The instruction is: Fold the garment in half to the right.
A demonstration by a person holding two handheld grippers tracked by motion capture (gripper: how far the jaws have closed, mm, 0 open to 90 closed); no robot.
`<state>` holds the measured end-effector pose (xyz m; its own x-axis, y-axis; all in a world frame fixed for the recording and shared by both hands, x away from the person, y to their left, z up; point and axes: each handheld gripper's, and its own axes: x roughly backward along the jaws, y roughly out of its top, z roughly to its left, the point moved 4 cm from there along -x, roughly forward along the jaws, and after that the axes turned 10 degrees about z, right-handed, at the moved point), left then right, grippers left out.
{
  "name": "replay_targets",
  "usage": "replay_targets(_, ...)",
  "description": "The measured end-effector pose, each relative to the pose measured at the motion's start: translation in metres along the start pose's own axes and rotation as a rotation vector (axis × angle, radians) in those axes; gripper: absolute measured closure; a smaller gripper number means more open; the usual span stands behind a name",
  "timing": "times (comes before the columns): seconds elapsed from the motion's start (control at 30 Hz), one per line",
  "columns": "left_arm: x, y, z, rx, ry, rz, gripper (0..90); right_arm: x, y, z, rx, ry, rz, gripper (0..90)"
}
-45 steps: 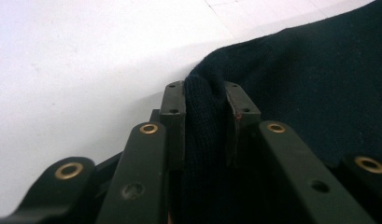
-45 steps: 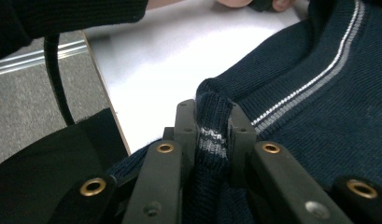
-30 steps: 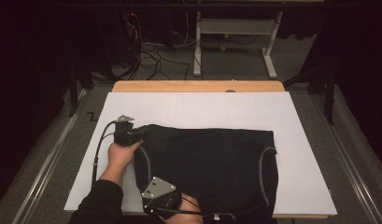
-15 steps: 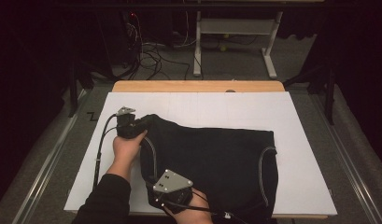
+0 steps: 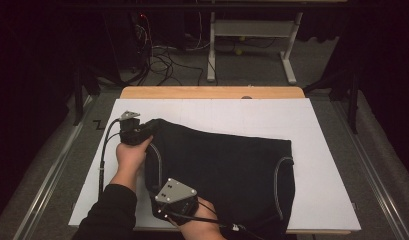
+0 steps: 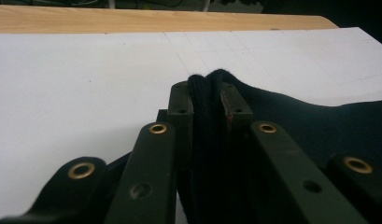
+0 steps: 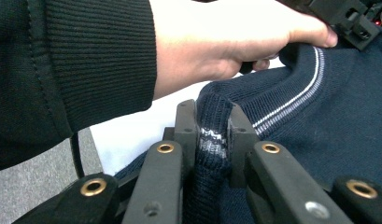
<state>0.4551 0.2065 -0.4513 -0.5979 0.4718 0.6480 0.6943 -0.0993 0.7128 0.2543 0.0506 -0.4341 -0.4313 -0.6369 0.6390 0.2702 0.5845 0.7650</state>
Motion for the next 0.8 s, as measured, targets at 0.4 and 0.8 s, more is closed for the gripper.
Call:
replay_targets(0.4,0.023,-0.012,0.044,0.066,0.049,-0.019,74.7,-0.024,0.022,0.011,0.030,0.045,-0.007,79.4)
replay_targets(0.8,0.049,-0.025,0.069,0.096,0.092,-0.022,74.3,-0.042,0.038,0.031,0.060,0.084,-0.020,79.4)
